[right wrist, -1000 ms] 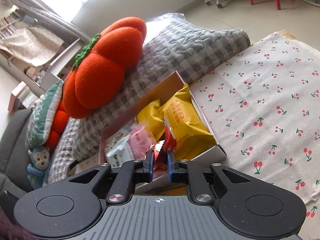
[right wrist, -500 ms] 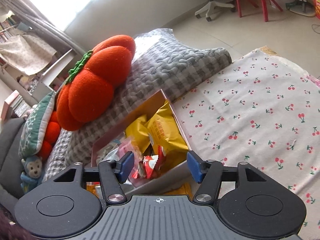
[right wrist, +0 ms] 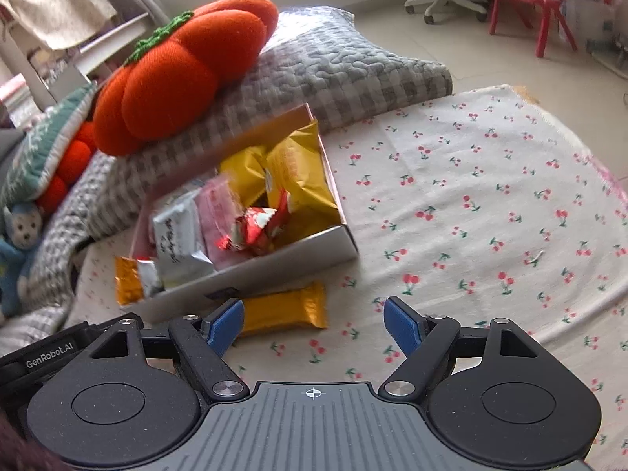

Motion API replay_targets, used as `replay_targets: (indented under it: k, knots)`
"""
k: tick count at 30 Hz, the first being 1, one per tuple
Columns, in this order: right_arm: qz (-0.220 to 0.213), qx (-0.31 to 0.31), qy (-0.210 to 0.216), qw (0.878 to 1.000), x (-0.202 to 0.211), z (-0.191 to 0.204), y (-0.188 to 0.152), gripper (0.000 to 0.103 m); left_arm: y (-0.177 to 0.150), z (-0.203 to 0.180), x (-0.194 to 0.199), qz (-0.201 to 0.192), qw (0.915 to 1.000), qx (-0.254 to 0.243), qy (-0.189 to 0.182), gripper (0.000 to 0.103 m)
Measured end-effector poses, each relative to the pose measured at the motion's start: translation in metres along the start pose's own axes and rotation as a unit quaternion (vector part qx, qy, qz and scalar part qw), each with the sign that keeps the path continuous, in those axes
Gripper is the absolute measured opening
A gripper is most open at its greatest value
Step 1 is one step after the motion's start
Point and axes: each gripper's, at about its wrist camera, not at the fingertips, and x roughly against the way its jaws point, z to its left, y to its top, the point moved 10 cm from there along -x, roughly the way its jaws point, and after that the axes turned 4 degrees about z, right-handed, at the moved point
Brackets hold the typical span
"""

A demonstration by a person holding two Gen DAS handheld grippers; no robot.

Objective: Organize snacks
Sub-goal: 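Withdraw both tools toward the wafer biscuit and gold bar, then grasp the square wafer biscuit with the left tool while the right tool grasps the gold bar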

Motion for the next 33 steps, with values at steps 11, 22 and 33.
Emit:
replay_targets:
  k: [11, 22, 33]
  knots:
    - [0.036, 0.011, -0.054, 0.998, -0.012, -0.009, -0.012, 0.083, -0.02, -0.016, -0.027, 0.025, 0.999, -0.037, 0.01, 0.096]
    - [0.051, 0.023, -0.071, 0.996, -0.021, -0.01, -0.016, 0.086, -0.026, -0.017, -0.043, 0.038, 0.9978, -0.051, 0.02, 0.093]
    - [0.051, 0.036, -0.056, 0.996, -0.032, -0.002, -0.017, 0.086, -0.022, -0.001, -0.039, 0.042, 0.9978, -0.042, 0.029, 0.032]
